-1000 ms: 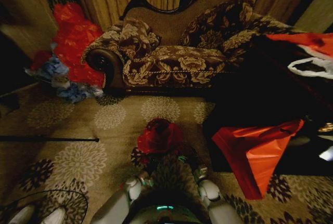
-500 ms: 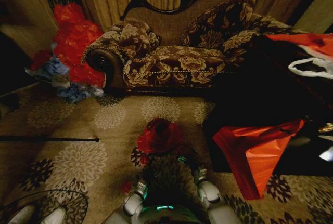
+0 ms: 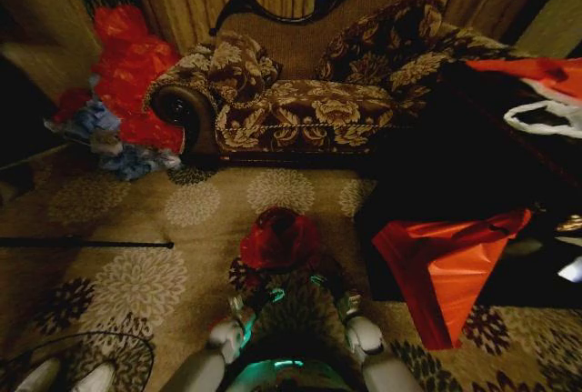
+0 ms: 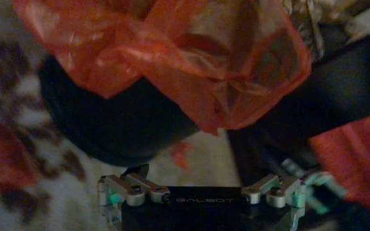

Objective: Place a garbage bag over the trash bin.

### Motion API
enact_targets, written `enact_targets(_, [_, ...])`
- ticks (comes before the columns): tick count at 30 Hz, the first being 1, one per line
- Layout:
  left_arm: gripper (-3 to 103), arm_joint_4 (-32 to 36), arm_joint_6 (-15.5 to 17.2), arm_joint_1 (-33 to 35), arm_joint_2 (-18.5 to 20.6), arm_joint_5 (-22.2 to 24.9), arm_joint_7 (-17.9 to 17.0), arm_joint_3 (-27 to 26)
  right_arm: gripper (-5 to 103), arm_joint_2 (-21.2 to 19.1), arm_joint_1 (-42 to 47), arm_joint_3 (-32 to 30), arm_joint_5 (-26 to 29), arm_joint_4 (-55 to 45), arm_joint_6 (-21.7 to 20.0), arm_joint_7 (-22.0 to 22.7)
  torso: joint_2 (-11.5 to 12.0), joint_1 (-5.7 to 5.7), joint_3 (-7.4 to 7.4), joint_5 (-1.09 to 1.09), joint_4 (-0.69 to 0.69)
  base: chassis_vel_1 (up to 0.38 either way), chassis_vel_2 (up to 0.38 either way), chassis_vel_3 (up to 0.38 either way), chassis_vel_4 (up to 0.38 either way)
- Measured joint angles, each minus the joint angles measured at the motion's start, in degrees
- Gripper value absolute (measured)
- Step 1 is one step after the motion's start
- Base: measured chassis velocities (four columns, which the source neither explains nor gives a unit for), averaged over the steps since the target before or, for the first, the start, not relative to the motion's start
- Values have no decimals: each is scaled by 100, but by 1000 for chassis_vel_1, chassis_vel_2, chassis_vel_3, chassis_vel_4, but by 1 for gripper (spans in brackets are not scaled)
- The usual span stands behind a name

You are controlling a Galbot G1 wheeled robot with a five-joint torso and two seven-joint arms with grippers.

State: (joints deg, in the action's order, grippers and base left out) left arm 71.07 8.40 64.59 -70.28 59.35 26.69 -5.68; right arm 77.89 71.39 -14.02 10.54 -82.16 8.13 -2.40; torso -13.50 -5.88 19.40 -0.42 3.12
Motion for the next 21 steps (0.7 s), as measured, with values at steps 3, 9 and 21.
enact_targets(3, [100, -181, 510, -129, 22, 869, 409, 16, 100, -5, 0, -9, 0, 18, -1, 3, 0, 0, 0, 0, 0, 0, 0, 0, 0])
enact_targets(9, [100, -161, 575, -131, -4, 1178, 561, -96, 100, -34, -16, -15, 1, 32, -24, 18, 0, 0, 0, 0, -1, 0, 0, 0, 0])
enact_targets(21, [101, 153, 487, -175, 41, 1362, 675, -233, 100, -51, -71, -13, 2, 120, -86, 24, 0, 0, 0, 0, 0, 0, 0, 0, 0])
